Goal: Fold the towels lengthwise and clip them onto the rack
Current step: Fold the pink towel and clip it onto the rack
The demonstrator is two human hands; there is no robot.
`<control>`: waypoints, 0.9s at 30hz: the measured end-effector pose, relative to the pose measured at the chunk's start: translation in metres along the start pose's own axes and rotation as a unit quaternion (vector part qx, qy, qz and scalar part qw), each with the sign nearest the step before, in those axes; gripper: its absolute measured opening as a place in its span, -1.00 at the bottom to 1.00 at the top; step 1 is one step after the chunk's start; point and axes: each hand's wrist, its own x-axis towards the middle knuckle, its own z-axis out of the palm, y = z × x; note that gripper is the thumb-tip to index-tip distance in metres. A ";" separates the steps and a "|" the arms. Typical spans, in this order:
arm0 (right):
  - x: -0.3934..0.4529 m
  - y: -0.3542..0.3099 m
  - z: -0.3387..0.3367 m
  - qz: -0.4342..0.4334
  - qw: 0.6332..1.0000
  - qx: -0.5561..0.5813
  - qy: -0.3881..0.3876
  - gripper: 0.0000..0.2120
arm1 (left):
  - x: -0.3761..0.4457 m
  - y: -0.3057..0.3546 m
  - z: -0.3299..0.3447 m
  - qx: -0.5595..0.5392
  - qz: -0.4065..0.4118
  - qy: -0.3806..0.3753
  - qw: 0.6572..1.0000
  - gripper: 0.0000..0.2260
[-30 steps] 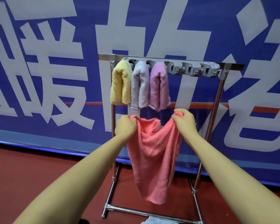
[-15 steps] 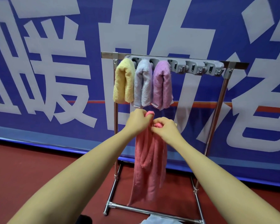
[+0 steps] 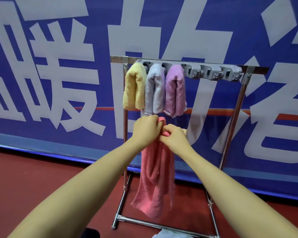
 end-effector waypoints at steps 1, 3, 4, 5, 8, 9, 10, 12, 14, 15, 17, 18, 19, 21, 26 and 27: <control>0.001 0.000 0.001 -0.003 1.000 0.009 0.011 -0.80 | 0.000 0.001 -0.001 0.027 0.013 0.007 1.000 -0.69; 0.001 -0.001 0.001 -0.008 0.999 0.030 0.010 -0.86 | -0.001 0.002 -0.003 0.071 0.028 0.022 0.997 -0.67; 0.000 -0.001 0.001 -0.011 0.999 0.039 0.004 -0.85 | -0.001 0.003 -0.004 0.084 0.031 0.030 0.996 -0.66; 0.000 0.000 0.002 -0.011 0.999 0.045 -0.004 -0.83 | -0.001 0.004 -0.005 0.091 0.030 0.037 0.995 -0.64; 0.000 0.003 0.004 -0.013 1.000 0.024 -0.007 -0.79 | 0.003 0.006 -0.007 0.096 0.024 0.040 0.994 -0.62; -0.001 0.003 0.005 -0.024 1.000 0.010 0.000 -0.78 | 0.003 0.006 -0.007 0.095 0.024 0.043 0.994 -0.63; -0.001 0.004 0.006 -0.033 0.999 -0.004 0.009 -0.78 | 0.004 0.006 -0.008 0.100 0.028 0.045 0.994 -0.65; 0.002 0.007 0.008 -0.031 0.999 -0.007 0.031 -0.81 | 0.004 0.007 -0.014 0.110 0.048 0.050 0.991 -0.69; 0.006 0.012 0.005 -0.016 0.998 0.034 0.050 -0.82 | 0.003 0.002 -0.009 0.085 0.077 0.056 0.992 -0.73; 0.007 0.013 0.002 -0.008 0.997 0.052 0.058 -0.75 | 0.001 -0.001 -0.006 0.052 0.097 0.038 0.993 -0.71; 0.010 0.011 -0.006 -0.003 0.995 0.076 0.071 -0.77 | -0.007 -0.003 -0.006 0.003 0.116 0.002 0.993 -0.66; 0.010 0.009 -0.010 -0.006 0.993 0.084 0.078 -0.83 | -0.012 -0.005 -0.006 -0.008 0.121 -0.014 0.993 -0.66; 0.011 0.006 -0.014 -0.008 0.992 0.092 0.084 -0.90 | -0.017 -0.007 -0.005 -0.005 0.126 -0.021 0.992 -0.66; 0.012 0.001 -0.020 -0.008 0.988 0.122 0.100 -0.92 | -0.022 -0.009 -0.001 0.007 0.133 -0.038 0.990 -0.66; 0.014 -0.003 -0.027 -0.003 0.983 0.141 0.113 -0.85 | -0.026 -0.010 0.006 -0.027 0.092 -0.044 0.994 -0.83; 0.014 -0.001 -0.028 0.000 0.982 0.150 0.112 -0.86 | -0.028 -0.009 0.005 -0.059 0.084 -0.034 0.994 -0.86</control>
